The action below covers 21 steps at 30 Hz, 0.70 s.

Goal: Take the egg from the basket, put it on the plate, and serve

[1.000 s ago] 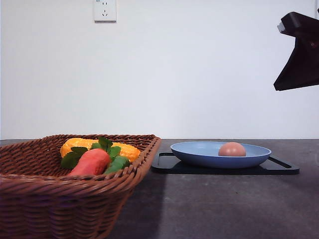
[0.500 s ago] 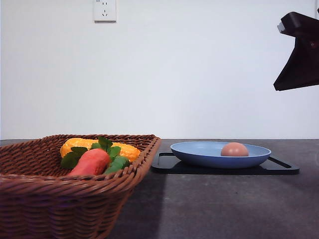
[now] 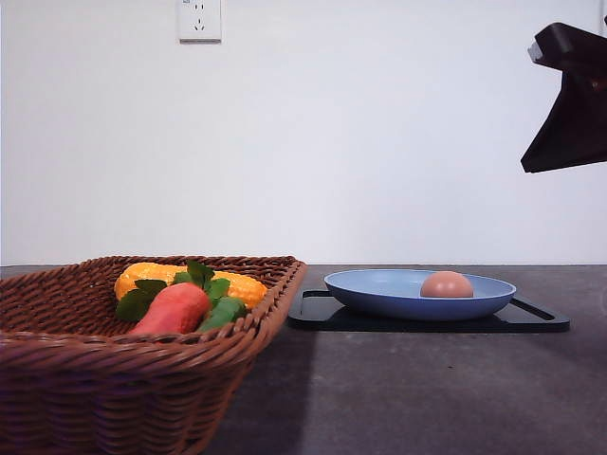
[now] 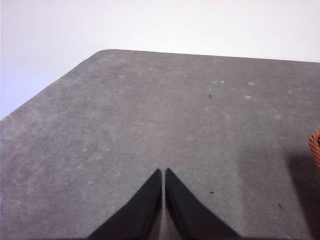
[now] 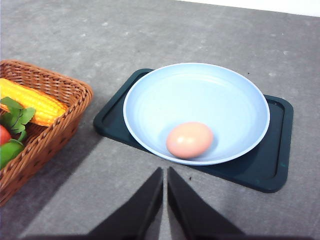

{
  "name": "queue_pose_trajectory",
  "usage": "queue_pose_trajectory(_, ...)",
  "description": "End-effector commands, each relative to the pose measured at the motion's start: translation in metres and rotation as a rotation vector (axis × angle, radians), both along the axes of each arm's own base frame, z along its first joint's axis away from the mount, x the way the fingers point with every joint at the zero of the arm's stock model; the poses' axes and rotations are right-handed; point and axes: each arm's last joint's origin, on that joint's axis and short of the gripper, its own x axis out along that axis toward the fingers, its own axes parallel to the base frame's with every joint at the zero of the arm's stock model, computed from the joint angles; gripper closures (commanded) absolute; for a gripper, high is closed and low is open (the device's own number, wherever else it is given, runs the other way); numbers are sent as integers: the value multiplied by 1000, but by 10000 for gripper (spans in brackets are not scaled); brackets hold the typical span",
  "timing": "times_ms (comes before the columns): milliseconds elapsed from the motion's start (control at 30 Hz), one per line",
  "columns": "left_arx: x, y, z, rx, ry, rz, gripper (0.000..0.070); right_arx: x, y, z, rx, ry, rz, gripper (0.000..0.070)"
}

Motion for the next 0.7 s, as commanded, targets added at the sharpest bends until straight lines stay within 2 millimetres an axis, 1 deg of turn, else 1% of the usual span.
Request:
queue_pose_trajectory(0, 1, 0, -9, -2, 30, 7, 700, 1, 1, 4, 19, -10, -3, 700)
queue_pose_trajectory(200, 1, 0, -9, -2, 30, 7, 700, 1, 1, 4, 15, -12, -5, 700)
queue_pose_trajectory(300, 1, 0, -9, -2, 30, 7, 700, 2, -2, 5, -73, -72, -88, 700)
queue_pose_trajectory(367, 1, 0, -9, -2, 30, 7, 700, -2, -10, 10, -98, -121, -195, 700)
queue_pose_trajectory(467, 1, 0, -9, -2, 30, 7, 700, -12, -25, 23, -63, -216, -343, 700)
queue_pose_trajectory(567, 1, 0, -9, -2, 30, 7, 700, -22, -39, 33, -1, -295, -389, 700)
queue_pose_trajectory(667, 1, 0, -9, -2, 30, 7, 700, -33, -54, 39, 55, -375, -427, 700)
